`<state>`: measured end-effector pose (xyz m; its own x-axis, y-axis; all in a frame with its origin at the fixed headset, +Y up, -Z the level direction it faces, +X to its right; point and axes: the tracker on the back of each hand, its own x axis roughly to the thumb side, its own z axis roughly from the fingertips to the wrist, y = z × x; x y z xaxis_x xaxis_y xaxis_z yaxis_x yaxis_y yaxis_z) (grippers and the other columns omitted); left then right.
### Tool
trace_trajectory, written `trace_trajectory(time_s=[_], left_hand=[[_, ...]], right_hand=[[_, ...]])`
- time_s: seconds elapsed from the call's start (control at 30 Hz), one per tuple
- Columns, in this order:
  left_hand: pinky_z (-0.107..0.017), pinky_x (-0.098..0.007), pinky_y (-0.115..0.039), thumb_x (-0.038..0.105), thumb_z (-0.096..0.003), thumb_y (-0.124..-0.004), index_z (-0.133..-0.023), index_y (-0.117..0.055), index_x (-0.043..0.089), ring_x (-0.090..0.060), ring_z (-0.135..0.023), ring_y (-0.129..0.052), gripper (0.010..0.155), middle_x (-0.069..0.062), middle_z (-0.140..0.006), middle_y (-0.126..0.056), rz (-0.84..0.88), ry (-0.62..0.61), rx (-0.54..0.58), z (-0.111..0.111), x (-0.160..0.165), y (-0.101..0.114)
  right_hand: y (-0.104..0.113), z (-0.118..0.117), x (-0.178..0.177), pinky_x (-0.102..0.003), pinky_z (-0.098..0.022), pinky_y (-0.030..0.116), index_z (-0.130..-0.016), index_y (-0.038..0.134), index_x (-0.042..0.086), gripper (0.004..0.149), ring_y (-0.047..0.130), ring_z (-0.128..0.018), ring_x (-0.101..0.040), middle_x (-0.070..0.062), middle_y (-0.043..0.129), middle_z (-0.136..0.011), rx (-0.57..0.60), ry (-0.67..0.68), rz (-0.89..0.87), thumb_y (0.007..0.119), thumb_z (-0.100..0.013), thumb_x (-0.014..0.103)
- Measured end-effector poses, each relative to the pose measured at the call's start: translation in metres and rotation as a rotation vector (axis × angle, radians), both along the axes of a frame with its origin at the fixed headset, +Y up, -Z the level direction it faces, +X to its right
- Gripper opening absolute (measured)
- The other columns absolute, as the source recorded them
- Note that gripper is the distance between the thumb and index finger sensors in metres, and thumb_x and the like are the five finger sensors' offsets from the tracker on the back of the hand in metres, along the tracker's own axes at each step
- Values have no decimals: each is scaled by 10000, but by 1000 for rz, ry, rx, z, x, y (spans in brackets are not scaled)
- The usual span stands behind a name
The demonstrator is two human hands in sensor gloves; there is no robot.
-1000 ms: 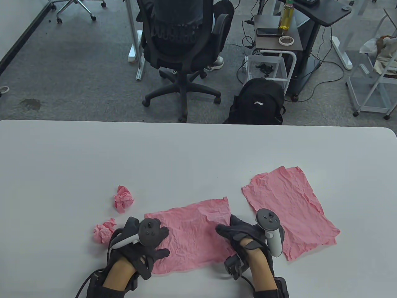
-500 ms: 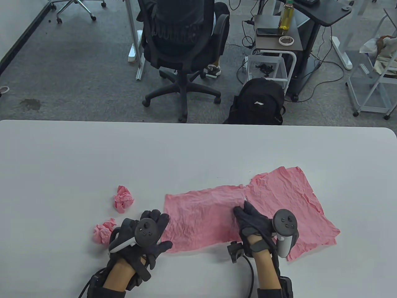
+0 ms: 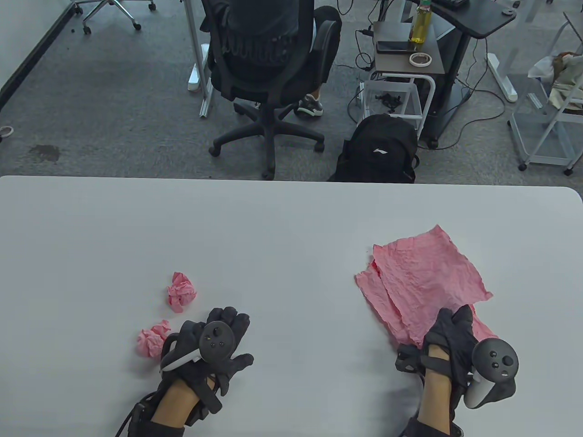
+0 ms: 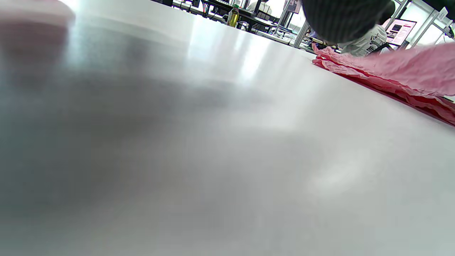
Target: Flatten crumpled papers and stack
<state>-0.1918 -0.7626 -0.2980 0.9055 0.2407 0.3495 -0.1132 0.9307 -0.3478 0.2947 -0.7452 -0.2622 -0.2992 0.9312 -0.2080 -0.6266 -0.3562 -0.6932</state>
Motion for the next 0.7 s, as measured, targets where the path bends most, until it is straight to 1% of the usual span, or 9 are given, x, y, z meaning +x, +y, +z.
trace_trajectory(time_s=[0.03, 0.1, 0.13, 0.2, 0.27, 0.37, 0.47, 0.57, 0.7], left_hand=[[-773, -680, -388, 643, -473, -689, -1146, -295, 258, -447, -1140, -273, 870, -129, -1179, -248, 2, 2, -1, 0, -1, 0], [-773, -680, -385, 643, -474, -689, -1146, -300, 257, -445, -1141, -274, 868, -136, -1179, -253, 8, 12, 7, -1, -3, 1], [-772, -680, -386, 643, -474, -689, -1146, -301, 257, -444, -1141, -274, 867, -125, -1180, -254, 11, 18, 14, -1, -5, 2], [-771, -681, -384, 640, -472, -692, -1146, -305, 255, -446, -1140, -274, 867, -122, -1181, -256, 25, 38, 37, -2, -10, 6], [-771, -681, -383, 628, -474, -701, -1146, -311, 252, -446, -1141, -283, 863, -123, -1183, -262, 48, 72, 79, -3, -18, 13], [-770, -683, -387, 581, -481, -727, -1146, -340, 245, -447, -1140, -308, 840, -123, -1185, -289, 86, 156, 187, -5, -38, 28], [-766, -679, -410, 521, -487, -760, -1142, -384, 228, -453, -1133, -357, 810, -133, -1179, -337, 117, 247, 265, -5, -62, 41], [-758, -670, -457, 466, -487, -793, -1134, -450, 220, -454, -1118, -445, 772, -136, -1172, -406, 124, 319, 319, -5, -81, 45], [-752, -654, -495, 425, -481, -823, -1123, -509, 220, -449, -1102, -506, 744, -135, -1164, -456, 30, 390, 336, -4, -96, 50]], right_hand=[[1, 0, 0, -533, -378, 800, -953, 595, 9, 557, 905, -637, -494, -289, 835, -828, 6, -3, 1, 758, -478, 251], [6, 4, -2, -569, -437, 729, -993, 472, 14, 652, 795, -714, -534, -309, 692, -918, 20, -6, 31, 775, -497, 311], [10, 6, -4, -585, -479, 679, -1010, 396, 29, 705, 703, -776, -550, -308, 589, -972, 17, -15, 83, 780, -507, 340], [19, 9, -6, -596, -522, 625, -1019, 328, 47, 752, 604, -830, -560, -303, 477, -1015, 28, -48, 185, 780, -512, 369], [29, 14, -10, -592, -554, 579, -1022, 317, 65, 753, 540, -851, -550, -290, 401, -1027, 72, -84, 259, 778, -517, 379], [42, 21, -17, -571, -575, 549, -1022, 356, 85, 710, 519, -848, -514, -260, 386, -1009, 130, -119, 345, 768, -527, 385], [46, 15, -31, -567, -569, 560, -1016, 392, 87, 681, 541, -839, -511, -257, 410, -1005, 193, -30, 370, 769, -524, 369], [41, 1, -52, -567, -563, 576, -1013, 431, 82, 660, 565, -834, -512, -259, 435, -1006, 184, 81, 431, 769, -520, 360], [33, -13, -80, -575, -555, 591, -1006, 473, 79, 641, 590, -827, -520, -264, 470, -1004, 180, 246, 474, 774, -512, 354]])
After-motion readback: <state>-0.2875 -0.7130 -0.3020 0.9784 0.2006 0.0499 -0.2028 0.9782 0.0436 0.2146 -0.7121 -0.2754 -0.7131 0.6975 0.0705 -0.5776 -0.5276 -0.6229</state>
